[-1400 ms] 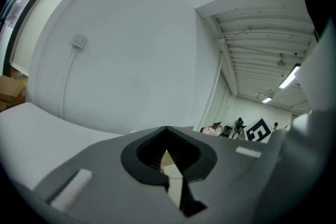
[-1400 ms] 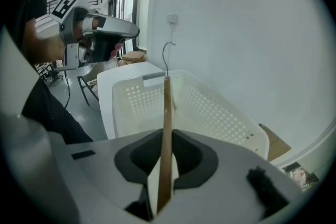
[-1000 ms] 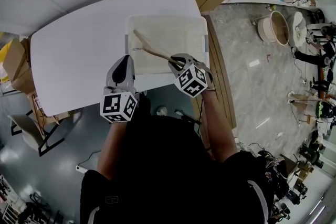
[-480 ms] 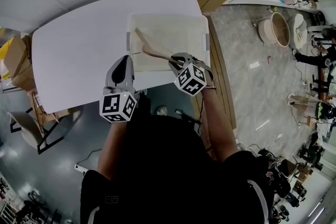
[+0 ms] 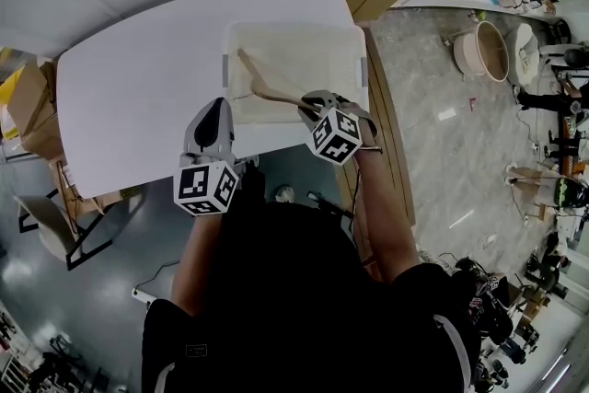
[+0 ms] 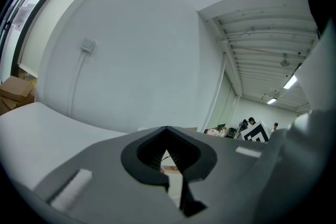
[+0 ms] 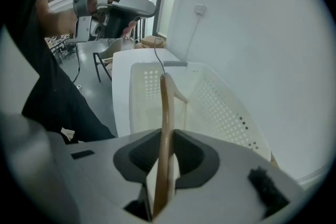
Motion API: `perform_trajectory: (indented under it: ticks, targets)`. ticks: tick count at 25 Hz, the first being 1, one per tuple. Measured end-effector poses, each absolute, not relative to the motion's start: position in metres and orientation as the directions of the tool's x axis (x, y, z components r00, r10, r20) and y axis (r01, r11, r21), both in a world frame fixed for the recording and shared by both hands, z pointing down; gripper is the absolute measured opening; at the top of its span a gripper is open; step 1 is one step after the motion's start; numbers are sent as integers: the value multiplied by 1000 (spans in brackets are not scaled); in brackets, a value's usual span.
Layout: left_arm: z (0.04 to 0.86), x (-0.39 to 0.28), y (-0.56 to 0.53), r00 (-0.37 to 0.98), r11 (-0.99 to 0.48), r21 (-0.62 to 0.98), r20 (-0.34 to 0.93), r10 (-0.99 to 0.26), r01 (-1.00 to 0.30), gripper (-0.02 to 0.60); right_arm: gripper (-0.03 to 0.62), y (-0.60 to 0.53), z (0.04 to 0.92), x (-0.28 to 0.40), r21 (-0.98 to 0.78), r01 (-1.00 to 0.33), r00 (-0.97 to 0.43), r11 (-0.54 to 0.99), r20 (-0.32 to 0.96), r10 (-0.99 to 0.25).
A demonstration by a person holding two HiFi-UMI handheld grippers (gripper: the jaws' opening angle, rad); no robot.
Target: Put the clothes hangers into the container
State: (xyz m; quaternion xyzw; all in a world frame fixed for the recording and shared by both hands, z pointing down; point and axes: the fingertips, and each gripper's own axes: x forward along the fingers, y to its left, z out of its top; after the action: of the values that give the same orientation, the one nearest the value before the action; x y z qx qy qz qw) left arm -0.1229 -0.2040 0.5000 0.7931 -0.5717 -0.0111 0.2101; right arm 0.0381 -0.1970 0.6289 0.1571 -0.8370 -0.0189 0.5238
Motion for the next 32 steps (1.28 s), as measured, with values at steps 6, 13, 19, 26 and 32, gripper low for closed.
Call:
perform_trajectory:
  ticks: [6, 13, 19, 26, 32]
  targets:
    - [500, -120, -203, 348, -259, 348, 224, -910, -901, 6, 81, -197, 629, 41, 207, -212, -387, 955, 879, -277]
    - [500, -120, -200, 354, -265, 350, 223, -908, -899, 6, 84, -194, 630, 39, 196, -208, -377, 958, 888, -264]
    - [500, -121, -199, 354, -264, 350, 223, -908, -899, 6, 107, -192, 625, 36, 167, -208, -387, 964, 891, -238]
    - [503, -124, -198, 362, -270, 354, 225, -905, -895, 6, 107, -190, 623, 34, 155, -216, -392, 964, 890, -231]
    - [502, -124, -195, 368, -275, 361, 219, -904, -891, 6, 109, -186, 620, 32, 150, -228, -400, 962, 887, -233]
